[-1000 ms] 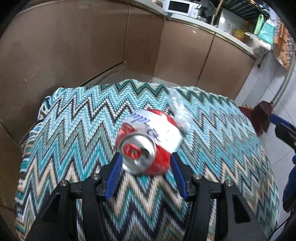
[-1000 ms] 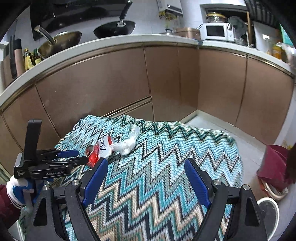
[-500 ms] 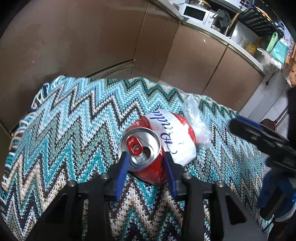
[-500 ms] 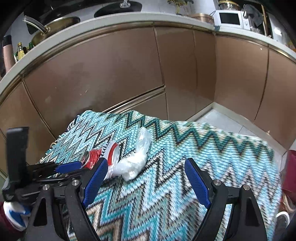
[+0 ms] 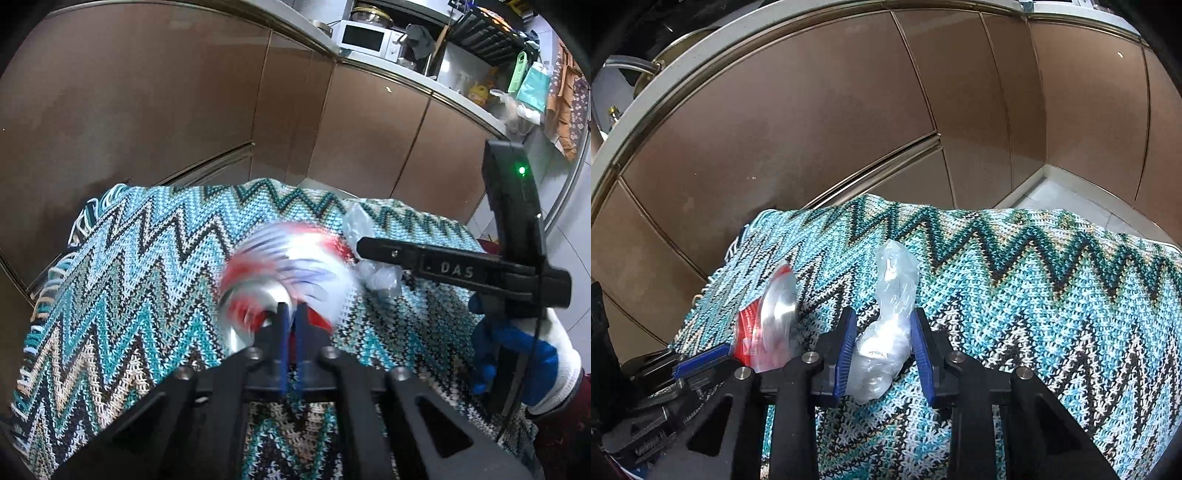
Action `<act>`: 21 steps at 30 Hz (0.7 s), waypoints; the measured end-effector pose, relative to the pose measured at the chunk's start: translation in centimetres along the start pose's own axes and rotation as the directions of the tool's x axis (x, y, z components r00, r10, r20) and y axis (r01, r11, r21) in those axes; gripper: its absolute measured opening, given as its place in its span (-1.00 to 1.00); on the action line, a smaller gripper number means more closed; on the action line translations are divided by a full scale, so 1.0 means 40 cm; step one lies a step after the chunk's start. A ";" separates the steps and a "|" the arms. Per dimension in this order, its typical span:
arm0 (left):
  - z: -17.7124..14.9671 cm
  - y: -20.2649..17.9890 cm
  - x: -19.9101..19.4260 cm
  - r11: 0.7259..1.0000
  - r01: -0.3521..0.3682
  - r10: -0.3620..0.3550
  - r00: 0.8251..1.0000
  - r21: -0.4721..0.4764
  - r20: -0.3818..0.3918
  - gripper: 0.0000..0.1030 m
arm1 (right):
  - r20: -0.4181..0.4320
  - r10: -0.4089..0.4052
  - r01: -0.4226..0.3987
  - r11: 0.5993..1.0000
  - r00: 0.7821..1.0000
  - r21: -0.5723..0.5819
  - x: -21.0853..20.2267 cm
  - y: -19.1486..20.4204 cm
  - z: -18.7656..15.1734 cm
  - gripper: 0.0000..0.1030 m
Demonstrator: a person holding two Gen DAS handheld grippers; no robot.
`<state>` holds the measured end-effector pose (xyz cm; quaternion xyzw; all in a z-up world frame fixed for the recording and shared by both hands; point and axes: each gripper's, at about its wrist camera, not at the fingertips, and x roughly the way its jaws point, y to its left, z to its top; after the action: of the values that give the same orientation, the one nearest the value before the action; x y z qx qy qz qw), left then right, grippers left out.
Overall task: Collect trash
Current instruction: 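Grasp the crushed red can with the left tool while the right tool grasps the clear plastic wrapper, then carry the can and wrapper over the bin and open both tools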
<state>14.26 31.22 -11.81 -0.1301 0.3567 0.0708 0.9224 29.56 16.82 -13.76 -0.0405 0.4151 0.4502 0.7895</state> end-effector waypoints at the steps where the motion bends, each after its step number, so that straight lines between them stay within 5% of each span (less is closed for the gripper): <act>1: -0.002 0.002 -0.005 1.000 0.000 0.000 1.000 -0.002 0.001 -0.98 | 0.004 0.006 -0.006 1.000 1.000 -0.002 -0.006 0.000 -0.002 -0.51; 10: -0.002 0.039 -0.056 0.998 0.060 -0.060 0.998 -0.026 -0.002 -0.87 | 0.024 0.027 -0.028 1.000 0.999 0.009 -0.072 -0.007 -0.033 -0.56; 11: 0.003 0.045 -0.064 0.998 0.066 -0.066 0.998 -0.022 -0.004 -0.59 | 0.026 0.028 -0.029 1.000 0.999 0.012 -0.076 -0.009 -0.037 -0.56; 12: 0.007 0.050 -0.069 0.998 0.059 -0.059 0.998 -0.020 0.000 0.01 | 0.027 0.030 -0.031 0.999 0.999 0.014 -0.079 -0.010 -0.039 -0.56; 13: 0.011 0.053 -0.076 0.999 0.045 -0.045 0.999 -0.015 0.013 0.25 | 0.029 0.033 -0.034 0.999 0.999 0.017 -0.083 -0.011 -0.042 -0.56; 21: 0.025 0.059 -0.011 1.000 -0.007 0.008 0.999 0.013 -0.041 0.34 | 0.037 0.050 -0.051 0.998 0.998 0.025 -0.095 -0.009 -0.052 -0.56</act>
<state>14.04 33.77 -11.24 -0.1244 0.3764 0.0693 0.9155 27.58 13.13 -12.58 -0.0115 0.4075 0.4652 0.7857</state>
